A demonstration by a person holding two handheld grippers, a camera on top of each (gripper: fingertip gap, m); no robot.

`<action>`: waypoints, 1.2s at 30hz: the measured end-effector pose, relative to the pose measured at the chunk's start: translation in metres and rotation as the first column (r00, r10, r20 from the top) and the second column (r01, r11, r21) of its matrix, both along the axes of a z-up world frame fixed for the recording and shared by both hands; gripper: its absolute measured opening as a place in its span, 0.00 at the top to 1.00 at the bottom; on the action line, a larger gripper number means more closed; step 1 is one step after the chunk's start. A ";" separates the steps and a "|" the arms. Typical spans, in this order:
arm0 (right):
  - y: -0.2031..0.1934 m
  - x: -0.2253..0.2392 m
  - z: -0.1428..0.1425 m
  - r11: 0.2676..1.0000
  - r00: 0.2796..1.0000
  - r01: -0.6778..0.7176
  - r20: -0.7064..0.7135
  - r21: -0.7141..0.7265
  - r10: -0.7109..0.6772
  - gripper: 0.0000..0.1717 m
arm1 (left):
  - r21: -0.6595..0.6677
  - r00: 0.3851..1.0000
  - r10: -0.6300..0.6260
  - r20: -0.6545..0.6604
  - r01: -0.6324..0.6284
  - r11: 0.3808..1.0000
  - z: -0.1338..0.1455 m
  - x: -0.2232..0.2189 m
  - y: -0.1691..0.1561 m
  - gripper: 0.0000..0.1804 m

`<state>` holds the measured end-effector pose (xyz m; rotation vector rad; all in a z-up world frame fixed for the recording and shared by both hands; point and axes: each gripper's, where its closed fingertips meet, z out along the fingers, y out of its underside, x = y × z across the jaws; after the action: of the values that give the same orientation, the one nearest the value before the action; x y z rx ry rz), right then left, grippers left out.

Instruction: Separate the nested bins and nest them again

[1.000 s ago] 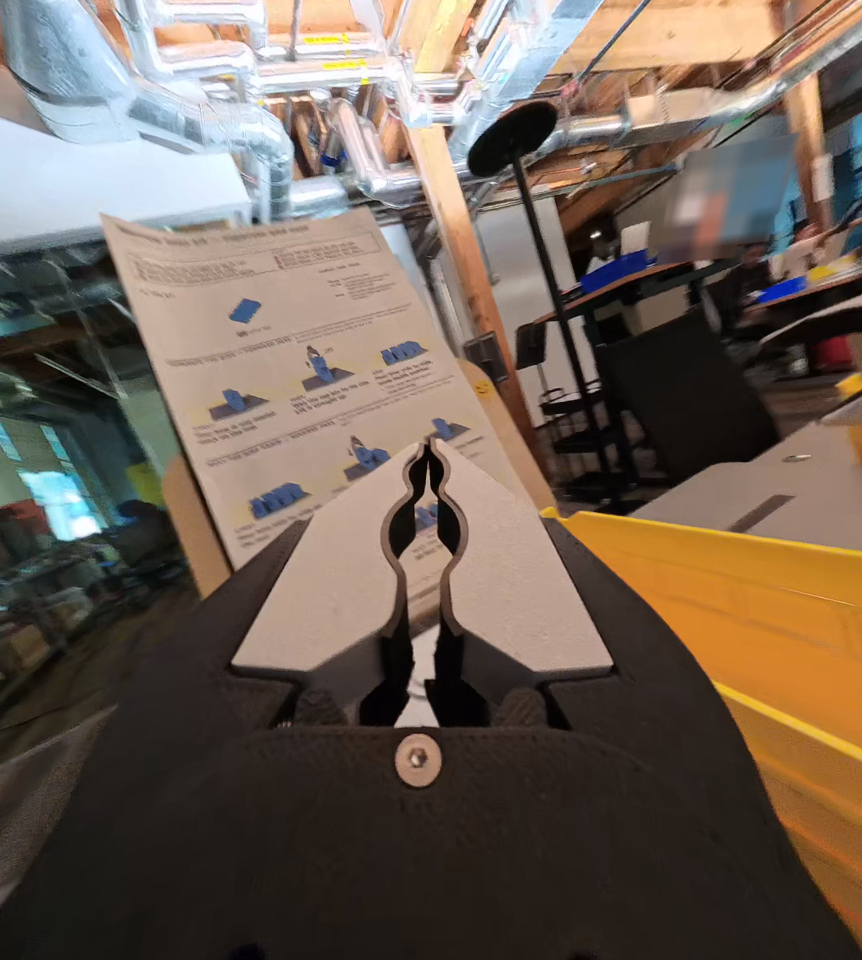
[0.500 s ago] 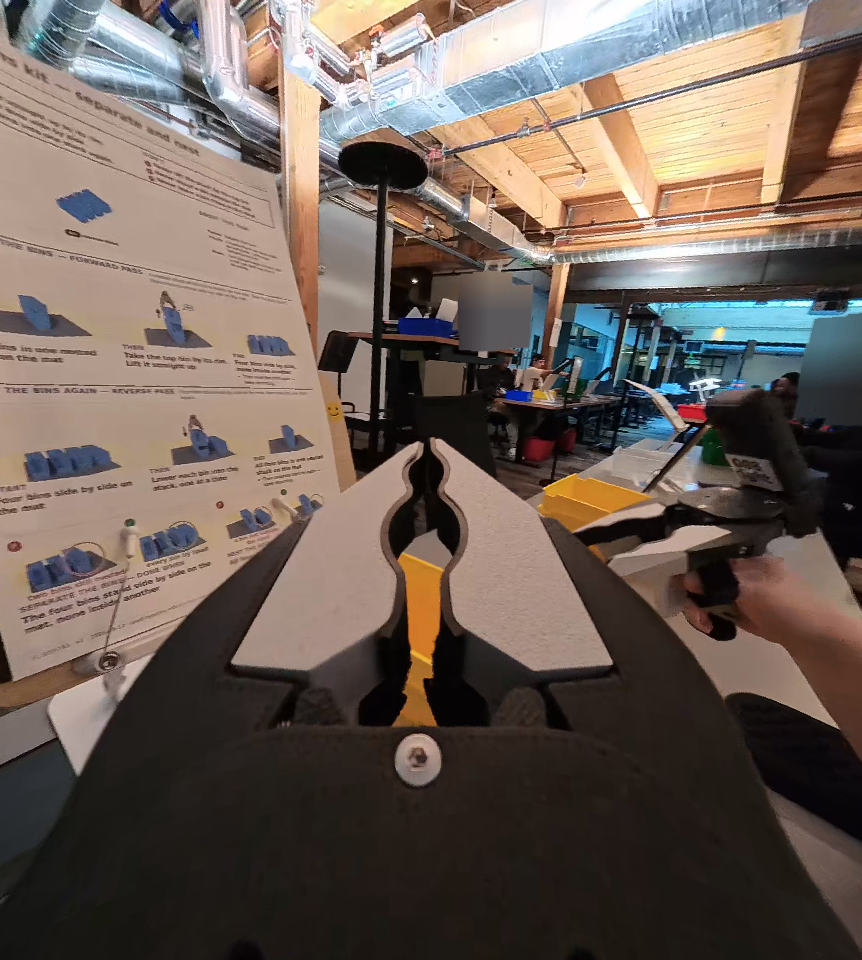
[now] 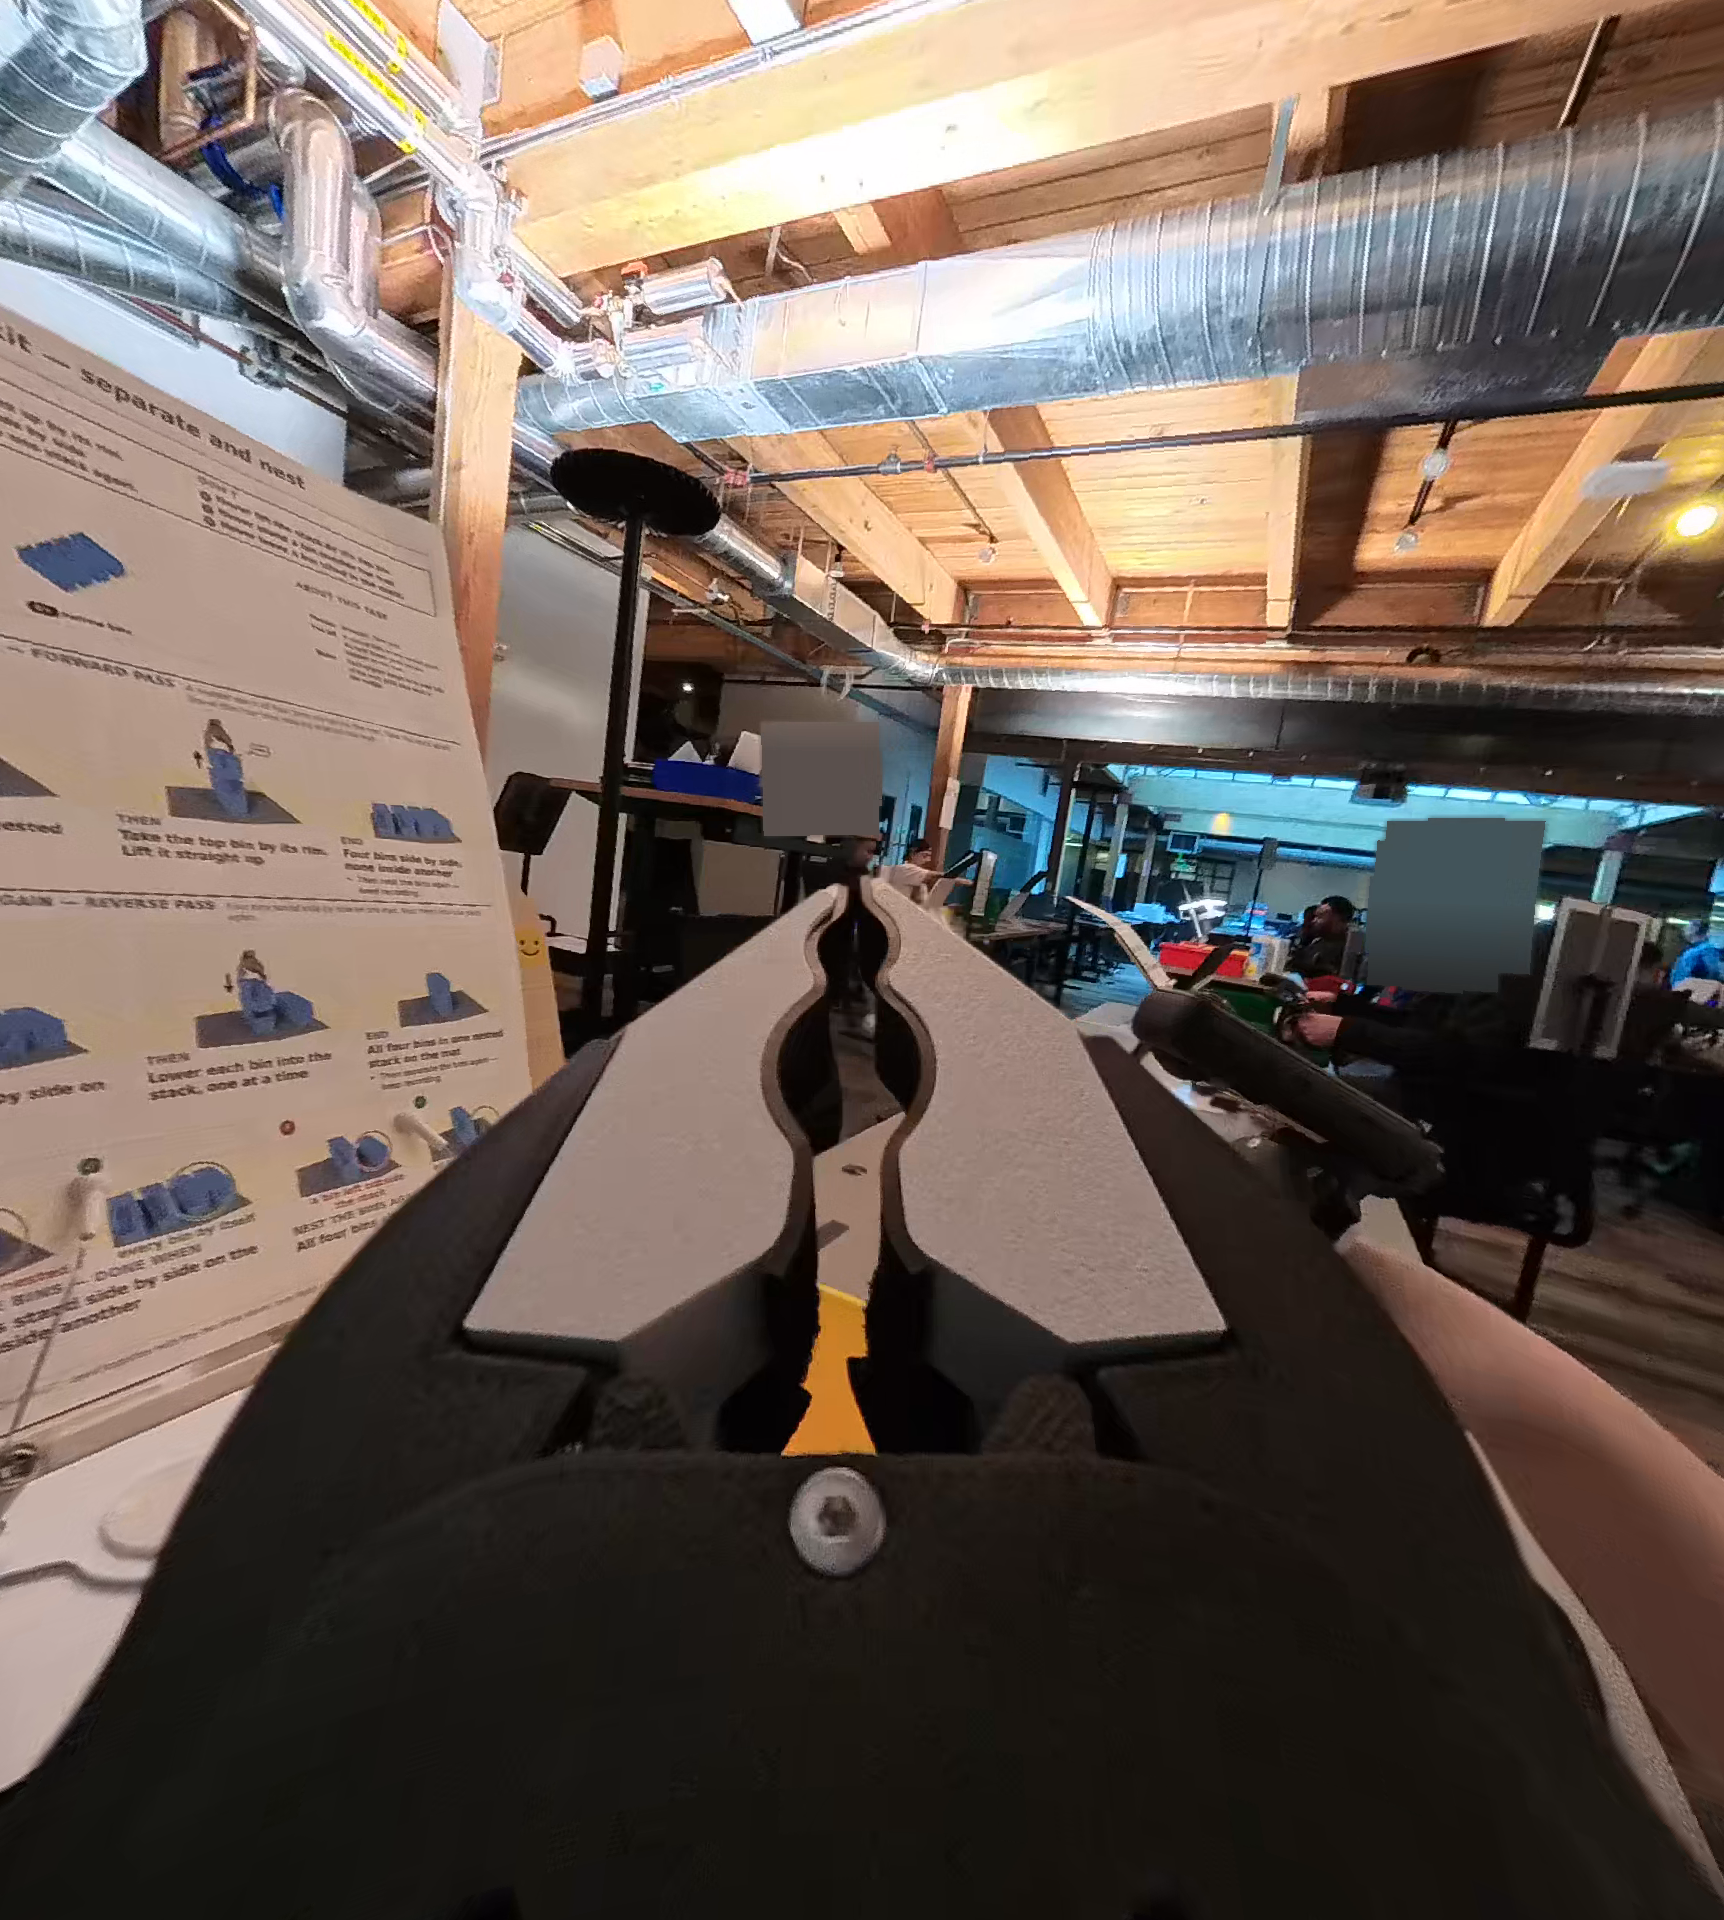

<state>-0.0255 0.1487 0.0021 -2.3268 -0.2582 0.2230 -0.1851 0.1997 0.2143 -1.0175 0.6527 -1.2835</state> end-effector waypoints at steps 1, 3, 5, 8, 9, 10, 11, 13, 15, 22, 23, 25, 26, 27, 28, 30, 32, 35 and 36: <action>-0.001 -0.001 -0.001 1.000 1.000 0.009 0.009 -0.012 -0.008 0.94 | 0.004 1.000 -0.001 0.004 0.000 1.000 0.001 -0.002 -0.001 1.00; -0.002 -0.004 -0.002 0.999 1.000 0.006 0.005 -0.040 -0.006 0.93 | -0.001 0.999 -0.029 0.025 0.029 1.000 0.005 -0.006 -0.004 1.00; -0.004 -0.008 -0.003 0.997 1.000 -0.003 -0.010 -0.078 0.002 0.93 | -0.012 0.998 -0.051 0.039 0.051 0.999 0.006 -0.010 -0.005 1.00; 0.002 0.001 0.004 0.993 0.999 0.034 0.035 -0.112 -0.030 0.69 | -0.021 0.997 -0.052 0.057 0.053 0.998 0.008 -0.017 -0.002 1.00; 0.010 0.002 0.013 0.995 0.998 0.051 0.043 -0.087 -0.048 0.58 | -0.025 0.997 -0.050 0.066 0.052 0.998 0.008 -0.020 0.000 1.00; 0.020 -0.002 0.026 0.997 0.999 0.045 0.028 -0.056 -0.044 0.49 | -0.029 0.996 -0.050 0.076 0.052 0.998 0.009 -0.023 0.001 1.00; 0.032 -0.010 0.038 0.999 0.999 0.035 -0.006 -0.033 -0.035 0.41 | -0.033 0.995 -0.050 0.087 0.053 0.998 0.010 -0.026 0.001 1.00; 0.057 -0.021 0.049 0.997 0.999 0.036 -0.030 -0.068 -0.038 0.29 | -0.039 0.993 -0.050 0.102 0.054 0.998 0.012 -0.030 0.002 1.00; 0.074 -0.024 0.041 0.978 0.998 0.063 0.033 -0.200 -0.058 0.17 | -0.046 0.994 -0.044 0.103 0.049 0.998 0.011 -0.031 0.003 1.00; 0.092 -0.026 -0.009 0.803 0.964 0.264 0.183 -0.535 -0.194 0.13 | -0.090 0.992 -0.054 0.114 0.065 0.994 0.008 -0.031 0.009 1.00; 0.093 -0.030 -0.015 0.784 0.962 0.271 0.175 -0.558 -0.208 0.13 | -0.090 0.991 -0.054 0.119 0.065 0.994 0.009 -0.032 0.009 1.00; 0.093 -0.031 -0.023 0.755 0.956 0.294 0.201 -0.586 -0.216 0.13 | -0.087 0.990 -0.056 0.126 0.067 0.994 0.011 -0.032 0.008 1.00; 0.093 -0.025 -0.026 0.748 0.948 0.312 0.248 -0.586 -0.201 0.19 | -0.088 0.990 -0.058 0.126 0.069 0.994 0.011 -0.031 0.007 1.00; 0.092 -0.022 -0.028 0.737 0.946 0.310 0.268 -0.601 -0.180 0.22 | -0.095 0.990 -0.061 0.127 0.073 0.993 0.011 -0.030 0.006 1.00; 0.091 -0.022 -0.027 0.720 0.947 0.315 0.258 -0.619 -0.192 0.25 | -0.107 0.989 -0.065 0.136 0.080 0.991 0.012 -0.029 0.005 1.00; 0.090 -0.021 -0.025 0.707 0.948 0.314 0.253 -0.633 -0.195 0.29 | -0.107 0.982 -0.094 0.166 0.113 0.988 0.016 -0.027 -0.003 1.00; 0.091 -0.022 -0.025 0.707 0.945 0.322 0.257 -0.630 -0.202 0.30 | -0.093 0.983 -0.116 0.145 0.130 0.987 0.017 -0.020 -0.010 1.00; 0.090 -0.024 -0.024 0.687 0.941 0.334 0.273 -0.645 -0.201 0.32 | -0.085 0.990 -0.106 0.088 0.114 0.990 0.013 -0.010 -0.013 1.00; 0.089 -0.024 -0.024 0.678 0.940 0.336 0.272 -0.654 -0.204 0.33 | -0.092 0.991 -0.102 0.083 0.109 0.990 0.011 -0.009 -0.013 1.00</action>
<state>-0.0497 0.2376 -0.0217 -3.1101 0.1287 -0.0640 -0.1941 0.1870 0.2258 -1.0171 0.5958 -1.4519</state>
